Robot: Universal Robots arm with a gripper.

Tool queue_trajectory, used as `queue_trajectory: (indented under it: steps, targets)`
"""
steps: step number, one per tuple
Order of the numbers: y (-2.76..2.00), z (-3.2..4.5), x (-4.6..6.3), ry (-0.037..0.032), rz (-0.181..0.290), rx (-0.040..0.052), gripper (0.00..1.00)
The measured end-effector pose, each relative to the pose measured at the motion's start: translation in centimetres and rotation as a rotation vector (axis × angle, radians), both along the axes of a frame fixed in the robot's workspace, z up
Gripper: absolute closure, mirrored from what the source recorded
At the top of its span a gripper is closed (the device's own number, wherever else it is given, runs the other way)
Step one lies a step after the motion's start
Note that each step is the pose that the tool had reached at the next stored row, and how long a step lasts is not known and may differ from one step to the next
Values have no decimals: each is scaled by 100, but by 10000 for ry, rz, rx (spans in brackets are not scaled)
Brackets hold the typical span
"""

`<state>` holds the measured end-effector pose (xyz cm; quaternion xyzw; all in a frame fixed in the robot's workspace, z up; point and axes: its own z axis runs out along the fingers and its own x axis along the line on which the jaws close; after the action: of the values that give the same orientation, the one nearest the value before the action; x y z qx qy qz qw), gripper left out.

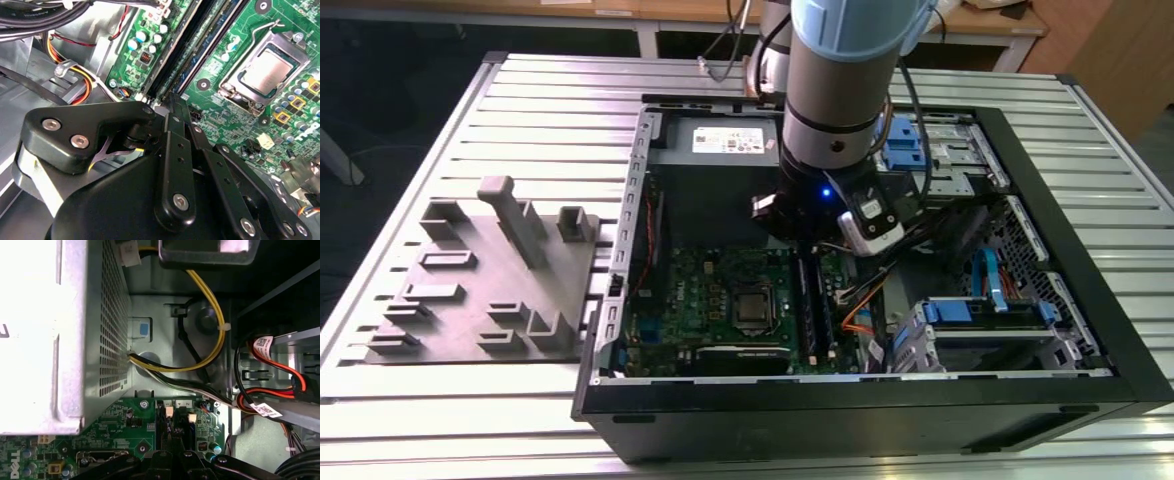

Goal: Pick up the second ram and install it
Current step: 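Press down the second ram until it locks into place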

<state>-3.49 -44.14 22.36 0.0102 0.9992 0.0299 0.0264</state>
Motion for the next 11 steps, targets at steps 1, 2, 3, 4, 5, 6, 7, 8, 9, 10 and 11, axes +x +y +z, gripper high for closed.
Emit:
queue_trajectory:
  steps: [1,2,3,4,5,6,7,8,9,10,11]
  targets:
    - [0,-1,0,1,0,-2,93]
    - [0,-3,0,1,0,-2,93]
    - [0,-10,0,-1,0,2,93]
    - [1,-18,0,-1,0,2,93]
    - [0,-26,0,0,0,0,93]
    - [0,-33,0,1,0,-3,93]
    - [-1,-37,0,2,0,-5,93]
    - [-1,-39,0,2,0,-6,93]
    - [-1,-40,0,2,0,-5,93]
    - [0,-41,0,1,0,-2,93]
    - [0,-42,0,0,0,0,93]
